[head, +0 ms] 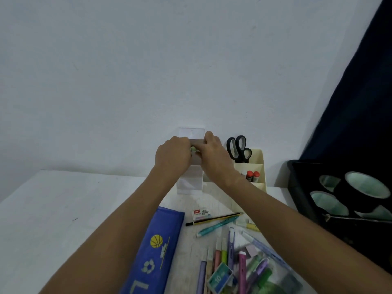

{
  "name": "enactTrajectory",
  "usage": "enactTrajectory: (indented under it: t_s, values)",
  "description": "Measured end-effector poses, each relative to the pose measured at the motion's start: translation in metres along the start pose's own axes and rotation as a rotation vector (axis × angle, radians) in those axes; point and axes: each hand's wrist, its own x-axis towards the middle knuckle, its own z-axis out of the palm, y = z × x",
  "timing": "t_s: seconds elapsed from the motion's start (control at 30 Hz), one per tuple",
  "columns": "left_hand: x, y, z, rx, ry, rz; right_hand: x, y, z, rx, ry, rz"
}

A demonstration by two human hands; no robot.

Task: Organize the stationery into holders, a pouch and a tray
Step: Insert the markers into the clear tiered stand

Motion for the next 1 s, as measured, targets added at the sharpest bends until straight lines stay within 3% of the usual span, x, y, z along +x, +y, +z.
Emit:
enactTrajectory:
  t_s: [0.3, 0.5, 0.6, 0.77, 0.9, 1.0]
  values:
    - [-0.069, 0.004, 0.004, -0.244, 0.008, 0.011, -0.049, 0.000, -0.019, 0.216, 0.025, -0.039]
    - [-0.132, 0.006, 0.031, -0.326, -0.437, 0.061, -0.128, 0.008, -0.044, 0.195, -0.586, -0.096]
    - [-0.152, 0.010, 0.043, -0.396, -0.552, 0.076, -0.156, 0.021, -0.049, 0.130, -0.775, 0.103]
    - [-0.150, 0.032, 0.057, -0.388, -0.641, 0.089, -0.179, 0.032, -0.047, 0.106, -0.879, 0.497]
    - [-0.144, 0.042, 0.063, -0.199, -0.823, 0.065, -0.185, 0.026, -0.041, 0.210, -0.865, 0.592]
    - [-0.147, 0.038, 0.061, -0.237, -0.886, -0.010, -0.186, 0.023, -0.041, 0.278, -0.841, 0.647]
